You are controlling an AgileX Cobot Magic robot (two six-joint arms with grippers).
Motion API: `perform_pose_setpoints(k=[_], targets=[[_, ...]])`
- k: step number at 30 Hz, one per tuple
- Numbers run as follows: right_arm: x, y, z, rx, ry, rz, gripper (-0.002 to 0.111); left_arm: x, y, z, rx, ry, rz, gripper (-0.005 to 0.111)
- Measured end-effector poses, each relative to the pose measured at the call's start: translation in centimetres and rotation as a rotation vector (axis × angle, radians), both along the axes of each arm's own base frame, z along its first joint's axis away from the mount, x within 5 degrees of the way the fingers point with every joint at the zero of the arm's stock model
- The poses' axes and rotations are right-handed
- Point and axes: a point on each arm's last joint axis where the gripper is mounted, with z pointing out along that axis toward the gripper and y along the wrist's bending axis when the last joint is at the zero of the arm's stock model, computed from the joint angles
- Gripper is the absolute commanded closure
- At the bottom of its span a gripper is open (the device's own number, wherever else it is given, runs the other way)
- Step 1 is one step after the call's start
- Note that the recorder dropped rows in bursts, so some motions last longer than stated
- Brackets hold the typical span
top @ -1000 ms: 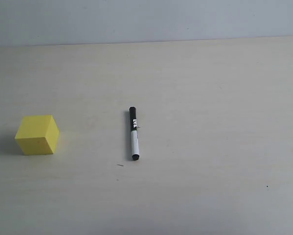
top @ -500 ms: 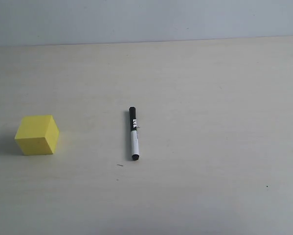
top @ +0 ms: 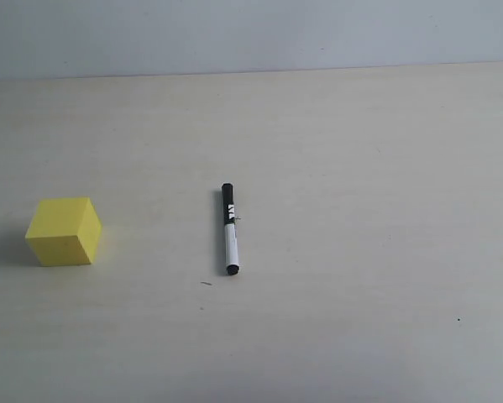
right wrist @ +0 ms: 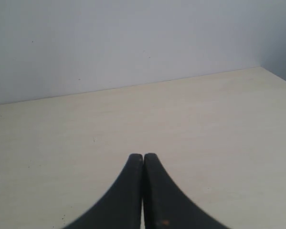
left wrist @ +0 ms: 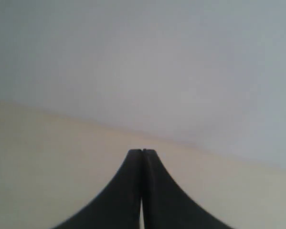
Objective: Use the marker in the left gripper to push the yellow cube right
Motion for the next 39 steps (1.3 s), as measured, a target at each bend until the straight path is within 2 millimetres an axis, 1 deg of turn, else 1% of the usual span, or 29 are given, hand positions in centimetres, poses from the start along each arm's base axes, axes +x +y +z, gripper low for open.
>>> perform_pose_setpoints(k=[2,4,7,9,12,13,16,18,22,26,29,32,35,39], targets=[[0.0,0.0,0.0,0.0,0.0,0.0,0.108,2.6,-0.6,-1.2,0.029,0.226,-0.041,0.107],[0.0,0.0,0.0,0.0,0.0,0.0,0.108,4.8,-1.2,-2.5,0.041,0.439,-0.096,0.107],[0.0,0.0,0.0,0.0,0.0,0.0,0.108,6.9,-2.4,-3.8,0.063,0.664,-0.22,0.107],[0.0,0.0,0.0,0.0,0.0,0.0,0.108,7.7,-3.4,-4.5,0.093,0.801,-0.317,0.107],[0.0,0.0,0.0,0.0,0.0,0.0,0.108,8.5,-5.5,-5.7,0.154,0.978,-0.44,0.107],[0.0,0.0,0.0,0.0,0.0,0.0,0.108,8.6,-6.3,-6.1,0.184,1.03,-0.467,0.107],[0.0,0.0,0.0,0.0,0.0,0.0,0.108,8.9,-8.6,-7.1,0.271,1.137,-0.468,0.107],[0.0,0.0,0.0,0.0,0.0,0.0,0.108,8.9,-10.5,-7.6,0.324,1.173,-0.471,0.107],[0.0,0.0,0.0,0.0,0.0,0.0,0.108,9.3,-15.0,-8.6,0.389,1.211,-0.508,0.107],[0.0,0.0,0.0,0.0,0.0,0.0,0.108,9.9,-19.6,-9.3,0.42,1.214,-0.556,0.107],[0.0,0.0,0.0,0.0,0.0,0.0,0.108,10.5,-22.6,-9.8,0.433,1.21,-0.581,0.107],[0.0,0.0,0.0,0.0,0.0,0.0,0.108,11.4,-24.9,-10.5,0.438,1.207,-0.593,0.107],[0.0,0.0,0.0,0.0,0.0,0.0,0.108,12.6,-26.5,-11.8,0.438,1.219,-0.587,0.107],[0.0,0.0,0.0,0.0,0.0,0.0,0.108,13.9,-27.5,-13.5,0.455,1.226,-0.57,0.107]])
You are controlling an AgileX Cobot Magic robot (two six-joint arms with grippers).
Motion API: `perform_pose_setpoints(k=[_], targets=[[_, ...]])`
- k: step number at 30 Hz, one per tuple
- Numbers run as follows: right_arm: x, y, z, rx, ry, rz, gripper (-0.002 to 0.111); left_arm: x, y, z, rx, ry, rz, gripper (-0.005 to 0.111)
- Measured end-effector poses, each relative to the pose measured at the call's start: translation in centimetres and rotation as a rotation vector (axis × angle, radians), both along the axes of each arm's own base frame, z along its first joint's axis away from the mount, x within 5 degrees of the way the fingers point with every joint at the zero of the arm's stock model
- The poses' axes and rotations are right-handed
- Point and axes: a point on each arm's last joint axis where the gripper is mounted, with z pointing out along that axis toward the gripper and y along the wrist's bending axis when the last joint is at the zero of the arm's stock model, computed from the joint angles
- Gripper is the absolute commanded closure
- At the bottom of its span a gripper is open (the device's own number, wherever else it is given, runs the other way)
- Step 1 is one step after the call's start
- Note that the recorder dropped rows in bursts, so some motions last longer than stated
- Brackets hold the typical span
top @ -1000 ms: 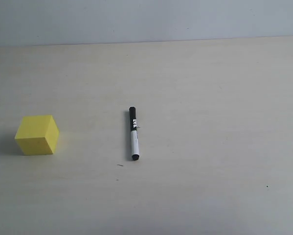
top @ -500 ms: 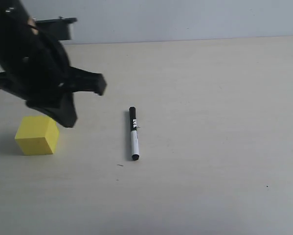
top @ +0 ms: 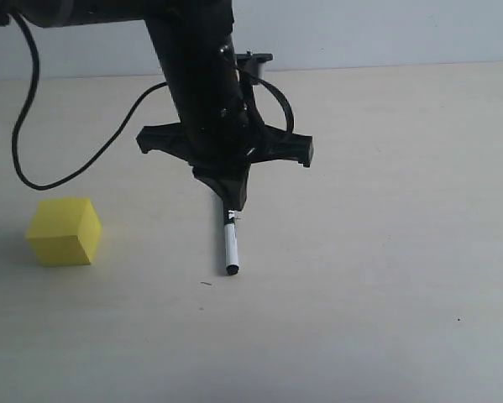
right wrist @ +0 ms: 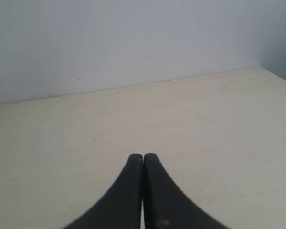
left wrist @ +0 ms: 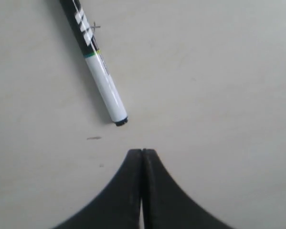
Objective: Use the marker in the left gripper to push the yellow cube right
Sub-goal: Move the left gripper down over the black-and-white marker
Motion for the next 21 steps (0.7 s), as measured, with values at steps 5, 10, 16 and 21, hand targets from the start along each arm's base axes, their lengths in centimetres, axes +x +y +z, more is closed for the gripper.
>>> perform_pose_setpoints(k=[5,10,16,21], targets=[[0.0,0.0,0.0,0.0,0.0,0.0,0.108,1.0,-0.3,-1.9,0.052,-0.025,-0.012,0.107],[0.0,0.0,0.0,0.0,0.0,0.0,0.108,1.5,0.0,-2.9,0.112,-0.052,0.026,0.092],[0.0,0.0,0.0,0.0,0.0,0.0,0.108,1.9,-0.1,-3.5,0.125,-0.065,0.059,0.059],[0.0,0.0,0.0,0.0,0.0,0.0,0.108,2.4,-0.5,-6.2,0.147,-0.036,0.148,0.061]])
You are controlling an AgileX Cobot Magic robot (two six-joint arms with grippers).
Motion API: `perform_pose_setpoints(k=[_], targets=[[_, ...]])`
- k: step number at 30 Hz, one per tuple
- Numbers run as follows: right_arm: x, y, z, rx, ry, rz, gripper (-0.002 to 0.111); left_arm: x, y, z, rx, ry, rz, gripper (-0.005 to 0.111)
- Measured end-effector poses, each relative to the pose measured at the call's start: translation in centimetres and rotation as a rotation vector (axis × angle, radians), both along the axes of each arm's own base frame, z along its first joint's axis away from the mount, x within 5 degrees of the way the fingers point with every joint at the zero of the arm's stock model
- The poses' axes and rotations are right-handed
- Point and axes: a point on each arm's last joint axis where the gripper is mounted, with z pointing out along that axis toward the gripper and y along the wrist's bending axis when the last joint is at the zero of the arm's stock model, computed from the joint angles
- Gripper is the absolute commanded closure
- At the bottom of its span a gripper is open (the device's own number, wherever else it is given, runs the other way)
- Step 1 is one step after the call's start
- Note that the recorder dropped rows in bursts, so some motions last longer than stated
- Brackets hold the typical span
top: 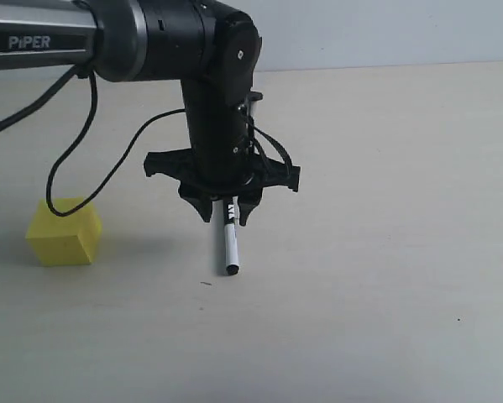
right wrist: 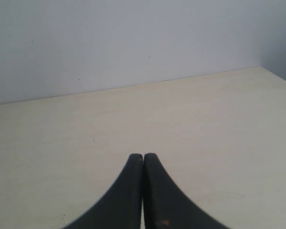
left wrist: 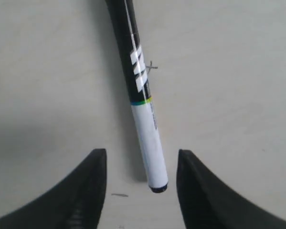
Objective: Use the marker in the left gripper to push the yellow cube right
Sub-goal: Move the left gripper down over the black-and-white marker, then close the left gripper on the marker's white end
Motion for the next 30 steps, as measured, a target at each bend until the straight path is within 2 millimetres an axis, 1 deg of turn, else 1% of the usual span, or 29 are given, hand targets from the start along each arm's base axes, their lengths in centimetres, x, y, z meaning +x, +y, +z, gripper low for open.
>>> perform_pose_setpoints(k=[1,2,5,9,25,30], targets=[[0.0,0.0,0.0,0.0,0.0,0.0,0.108,0.1,-0.1,-0.3,0.002,0.002,0.009,0.061],[0.0,0.0,0.0,0.0,0.0,0.0,0.108,0.1,-0.1,-1.1,0.009,0.01,0.027,0.061],[0.0,0.0,0.0,0.0,0.0,0.0,0.108,0.3,-0.3,-2.0,0.014,0.016,0.053,0.061],[0.0,0.0,0.0,0.0,0.0,0.0,0.108,0.6,-0.6,-3.8,0.015,0.017,0.062,0.061],[0.0,0.0,0.0,0.0,0.0,0.0,0.108,0.8,-0.8,-4.0,-0.004,-0.003,0.069,0.061],[0.0,0.0,0.0,0.0,0.0,0.0,0.108,0.8,-0.8,-4.5,0.004,0.005,0.069,0.061]])
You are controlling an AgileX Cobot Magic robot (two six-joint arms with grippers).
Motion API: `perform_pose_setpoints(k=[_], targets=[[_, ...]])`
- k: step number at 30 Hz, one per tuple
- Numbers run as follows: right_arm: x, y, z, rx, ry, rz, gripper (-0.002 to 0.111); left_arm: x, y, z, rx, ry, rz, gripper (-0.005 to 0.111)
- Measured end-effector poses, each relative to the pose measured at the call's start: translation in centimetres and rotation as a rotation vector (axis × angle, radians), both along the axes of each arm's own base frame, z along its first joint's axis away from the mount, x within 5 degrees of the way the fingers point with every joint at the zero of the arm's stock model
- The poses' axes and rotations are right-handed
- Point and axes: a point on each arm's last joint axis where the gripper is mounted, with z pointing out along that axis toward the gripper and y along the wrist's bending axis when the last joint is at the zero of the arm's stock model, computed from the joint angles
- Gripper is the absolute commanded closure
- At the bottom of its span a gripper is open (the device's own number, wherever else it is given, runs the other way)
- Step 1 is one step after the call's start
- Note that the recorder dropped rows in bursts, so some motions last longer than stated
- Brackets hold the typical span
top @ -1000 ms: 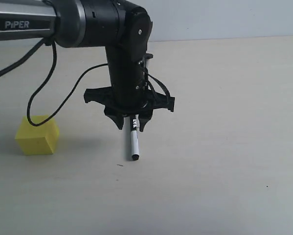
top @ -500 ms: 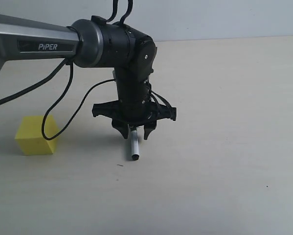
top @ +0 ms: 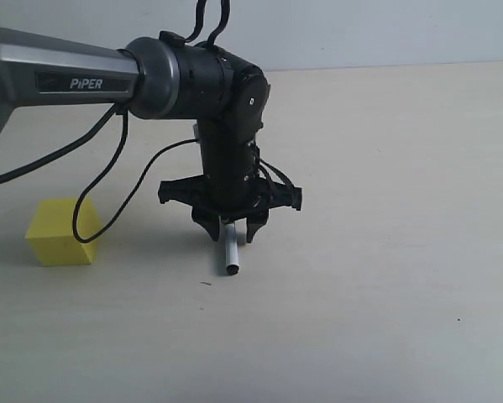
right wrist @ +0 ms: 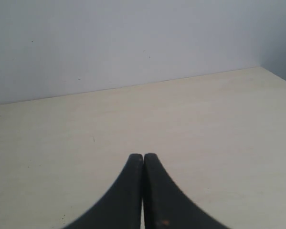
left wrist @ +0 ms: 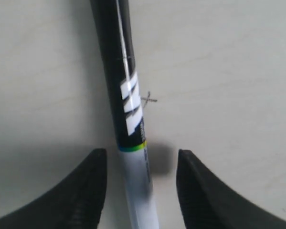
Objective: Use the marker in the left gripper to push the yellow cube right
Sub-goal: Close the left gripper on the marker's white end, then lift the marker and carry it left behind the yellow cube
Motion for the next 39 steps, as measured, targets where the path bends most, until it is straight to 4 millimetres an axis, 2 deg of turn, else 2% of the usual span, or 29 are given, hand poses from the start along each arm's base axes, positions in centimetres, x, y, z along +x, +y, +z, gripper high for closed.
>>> perform_pose_setpoints(k=[7,9,14,24,28,33,35,39], targets=[[0.0,0.0,0.0,0.0,0.0,0.0,0.108,0.0,0.0,-0.1,0.006,0.006,-0.002,0.063],[0.0,0.0,0.0,0.0,0.0,0.0,0.108,0.0,0.0,-0.1,0.006,0.006,-0.002,0.071],[0.0,0.0,0.0,0.0,0.0,0.0,0.108,-0.1,0.1,-0.1,0.007,0.007,-0.007,0.106],[0.0,0.0,0.0,0.0,0.0,0.0,0.108,-0.4,0.4,0.4,0.035,0.035,-0.126,0.107],[0.0,0.0,0.0,0.0,0.0,0.0,0.108,-0.5,0.5,3.5,-0.009,-0.017,-0.169,0.107],[0.0,0.0,0.0,0.0,0.0,0.0,0.108,-1.4,1.3,11.2,-0.112,-0.156,-0.248,0.107],[0.0,0.0,0.0,0.0,0.0,0.0,0.108,-2.2,2.3,14.4,-0.125,-0.197,-0.281,0.107],[0.0,0.0,0.0,0.0,0.0,0.0,0.108,-3.9,4.7,18.9,-0.097,-0.278,-0.32,0.107]])
